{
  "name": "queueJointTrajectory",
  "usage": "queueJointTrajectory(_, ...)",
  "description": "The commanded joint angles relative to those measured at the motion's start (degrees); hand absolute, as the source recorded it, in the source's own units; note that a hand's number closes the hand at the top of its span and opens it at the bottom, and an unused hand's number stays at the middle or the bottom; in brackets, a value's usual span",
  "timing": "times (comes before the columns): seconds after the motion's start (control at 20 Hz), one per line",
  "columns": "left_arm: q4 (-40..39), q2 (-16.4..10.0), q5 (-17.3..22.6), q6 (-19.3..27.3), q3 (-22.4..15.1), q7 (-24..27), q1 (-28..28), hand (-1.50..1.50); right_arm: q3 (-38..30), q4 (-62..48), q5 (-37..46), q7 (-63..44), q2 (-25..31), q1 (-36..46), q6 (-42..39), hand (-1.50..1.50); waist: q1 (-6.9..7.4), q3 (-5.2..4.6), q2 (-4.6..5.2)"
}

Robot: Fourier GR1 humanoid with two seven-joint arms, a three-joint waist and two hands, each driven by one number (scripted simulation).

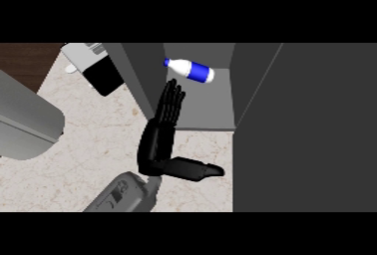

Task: Pick up the bottled water, place it into the cabinet and close the cabinet

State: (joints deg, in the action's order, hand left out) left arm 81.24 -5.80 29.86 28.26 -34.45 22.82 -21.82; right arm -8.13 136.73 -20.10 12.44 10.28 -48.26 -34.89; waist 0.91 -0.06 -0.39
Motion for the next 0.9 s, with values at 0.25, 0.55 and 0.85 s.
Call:
queueJointTrajectory(0.25,16.2,-7.1,-1.4,1.7,-2.4,-3.0,12.2,-1.50,7.2,11.4,2.7,-5.9,6.1,-1.8,-6.2,1.50,-0.18,-0.03,-0.07)
queueJointTrajectory(0.55,21.4,-11.7,-0.2,-1.4,0.2,0.3,19.4,-1.50,16.7,15.1,6.5,-10.1,6.4,-5.3,-6.4,1.50,-1.07,-0.11,0.01)
queueJointTrajectory(0.85,26.5,-14.2,-0.5,-1.8,-0.1,2.0,25.6,-1.50,26.8,15.4,11.8,-14.2,4.5,0.8,-3.1,1.50,-0.18,-0.25,-0.06)
